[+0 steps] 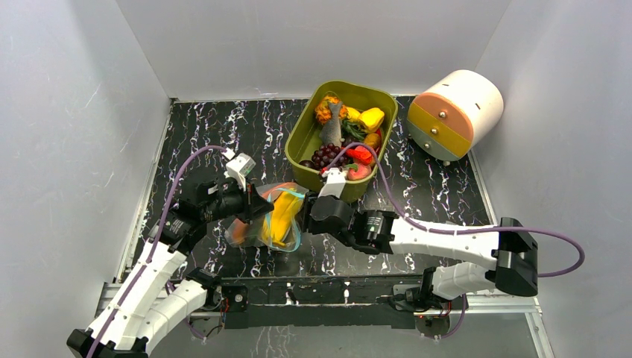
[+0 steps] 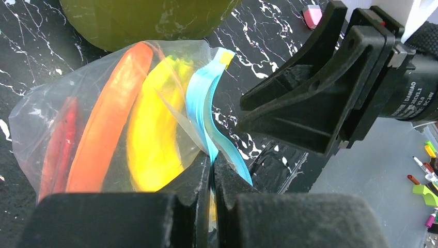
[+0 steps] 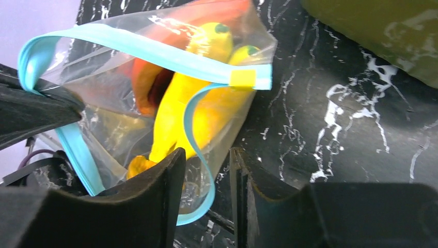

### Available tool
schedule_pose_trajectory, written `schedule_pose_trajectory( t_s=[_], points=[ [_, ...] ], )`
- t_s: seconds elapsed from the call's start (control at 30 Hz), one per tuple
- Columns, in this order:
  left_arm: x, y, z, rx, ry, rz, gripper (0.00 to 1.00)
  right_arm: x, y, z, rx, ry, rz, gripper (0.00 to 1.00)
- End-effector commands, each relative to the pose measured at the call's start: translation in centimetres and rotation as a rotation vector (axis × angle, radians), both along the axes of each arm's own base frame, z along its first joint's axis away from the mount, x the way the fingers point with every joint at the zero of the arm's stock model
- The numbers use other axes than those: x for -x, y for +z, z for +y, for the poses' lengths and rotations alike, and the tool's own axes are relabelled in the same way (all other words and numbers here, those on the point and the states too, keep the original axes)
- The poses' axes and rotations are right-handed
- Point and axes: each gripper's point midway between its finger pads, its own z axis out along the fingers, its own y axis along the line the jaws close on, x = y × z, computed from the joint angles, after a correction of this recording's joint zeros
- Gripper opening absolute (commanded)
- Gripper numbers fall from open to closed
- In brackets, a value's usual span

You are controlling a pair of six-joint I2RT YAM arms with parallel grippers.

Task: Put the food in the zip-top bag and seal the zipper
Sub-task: Open the zipper of the food storage bag.

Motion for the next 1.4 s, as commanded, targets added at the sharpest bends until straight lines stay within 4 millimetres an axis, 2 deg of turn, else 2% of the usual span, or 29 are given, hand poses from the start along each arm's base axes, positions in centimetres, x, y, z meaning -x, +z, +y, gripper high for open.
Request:
schedule_pose_trajectory(
  t_s=[0.0, 0.17, 0.23, 0.3, 0.37, 0.47, 0.6, 0.73, 0.83, 1.0, 1.17, 1.3, 1.37],
  points=[
    [-0.1, 0.7, -0.1, 0.019, -0.004, -0.032, 0.0, -0.2, 1.5, 2.9, -0.094, 0.05, -0.028, 0.38],
    [0.0, 0.8, -0.1, 0.023, -0.003, -0.036, 0.0, -0.4, 0.6, 5.0, -0.058, 0.104, -0.029, 0.41],
    [0.0, 0.8, -0.1, 0.023, -0.002, -0.036, 0.0, -0.5, 0.0, 5.0, -0.021, 0.1, -0.016, 0.36],
    [-0.1, 0.7, -0.1, 0.019, 0.001, -0.034, 0.0, -0.9, -0.7, 4.0, 0.019, 0.056, -0.009, 0.26],
    [-0.2, 0.6, 0.1, 0.01, 0.015, -0.032, 0.0, -1.6, -1.5, 1.9, 0.081, -0.025, -0.02, 0.17],
    [-0.7, 0.2, 0.5, -0.009, 0.049, -0.032, 0.0, -2.0, -2.0, -0.5, 0.1, -0.117, -0.029, 0.15],
    [-0.8, 0.1, 0.7, -0.015, 0.057, -0.029, 0.0, -2.0, -3.1, -2.6, 0.103, -0.19, -0.018, 0.13],
    [-0.7, 0.3, 0.6, -0.009, 0.057, -0.034, 0.0, -2.1, -3.3, -2.8, 0.099, -0.206, -0.016, 0.13],
    [-0.5, 0.6, 0.6, 0.0, 0.048, -0.041, 0.0, -2.0, -2.2, -1.8, 0.092, -0.166, -0.022, 0.16],
    [0.0, 0.9, 0.2, 0.02, 0.013, -0.056, 0.0, -1.5, 1.4, 0.0, 0.077, -0.023, -0.074, 0.29],
    [0.1, 0.8, -0.1, 0.034, -0.017, -0.082, 0.0, -1.5, 5.7, -0.2, 0.087, 0.075, -0.178, 0.47],
    [0.5, 1.1, -0.5, 0.056, -0.056, -0.107, 0.0, -3.3, 9.9, -1.2, 0.102, 0.091, -0.295, 0.5],
    [0.6, 0.9, -0.7, 0.061, -0.07, -0.12, 0.0, -4.9, 10.9, -1.9, 0.131, 0.085, -0.316, 0.5]
  ],
)
